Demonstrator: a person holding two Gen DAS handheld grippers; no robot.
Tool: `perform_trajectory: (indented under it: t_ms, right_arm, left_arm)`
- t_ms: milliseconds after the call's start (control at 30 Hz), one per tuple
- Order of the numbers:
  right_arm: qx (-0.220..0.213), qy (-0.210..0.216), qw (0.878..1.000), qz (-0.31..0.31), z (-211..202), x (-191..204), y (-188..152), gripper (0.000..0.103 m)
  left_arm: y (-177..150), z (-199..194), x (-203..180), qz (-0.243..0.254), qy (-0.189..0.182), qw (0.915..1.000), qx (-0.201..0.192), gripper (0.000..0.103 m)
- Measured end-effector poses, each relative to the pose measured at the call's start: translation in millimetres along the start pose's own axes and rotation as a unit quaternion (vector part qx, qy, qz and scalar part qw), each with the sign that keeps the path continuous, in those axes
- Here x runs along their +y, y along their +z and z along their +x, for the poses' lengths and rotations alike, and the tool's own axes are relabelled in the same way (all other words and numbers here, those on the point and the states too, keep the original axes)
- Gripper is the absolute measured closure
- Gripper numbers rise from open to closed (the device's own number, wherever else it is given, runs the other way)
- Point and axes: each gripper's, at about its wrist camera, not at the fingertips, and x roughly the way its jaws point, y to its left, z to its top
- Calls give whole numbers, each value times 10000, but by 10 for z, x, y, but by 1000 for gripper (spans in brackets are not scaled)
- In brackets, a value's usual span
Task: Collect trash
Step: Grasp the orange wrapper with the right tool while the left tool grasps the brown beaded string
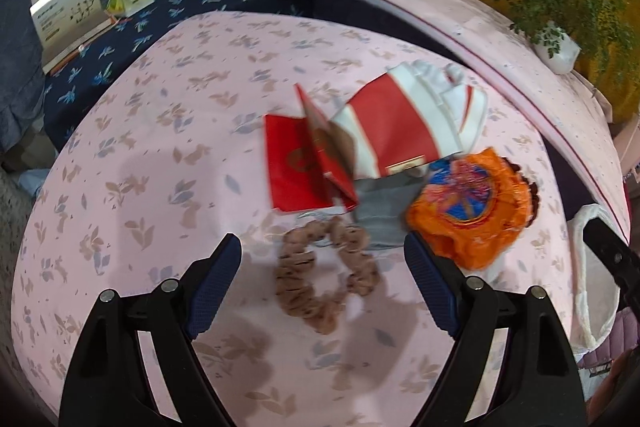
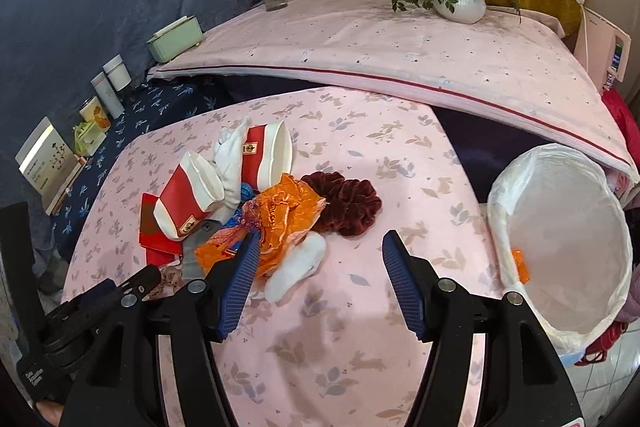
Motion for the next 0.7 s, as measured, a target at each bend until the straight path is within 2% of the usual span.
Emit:
perform_trajectory:
  t_ms: [333,433,500,600,700]
  right_arm:
    - [370,-123,9992,-115,545,233,6,42]
    - [461,-169,9986,-213,649,287,-10,52]
    - [548,-180,9980,-272,712,313,-28,65]
    - [628,-188,9973,-325,772,320,-52,80]
    - [579,-142,9975,-376,750,331,-57,89]
  left_arm:
    - [-137,276,257,-100,28,9994,336,24]
    - [-153,333,261,-105,-47,9991,419,27]
    - [-161,354,241,-74,-73,9990,432,31]
    - [-155,365,196,35,-141,9990,433,44]
    - [-142,363,169,70,-278,9984,477,69]
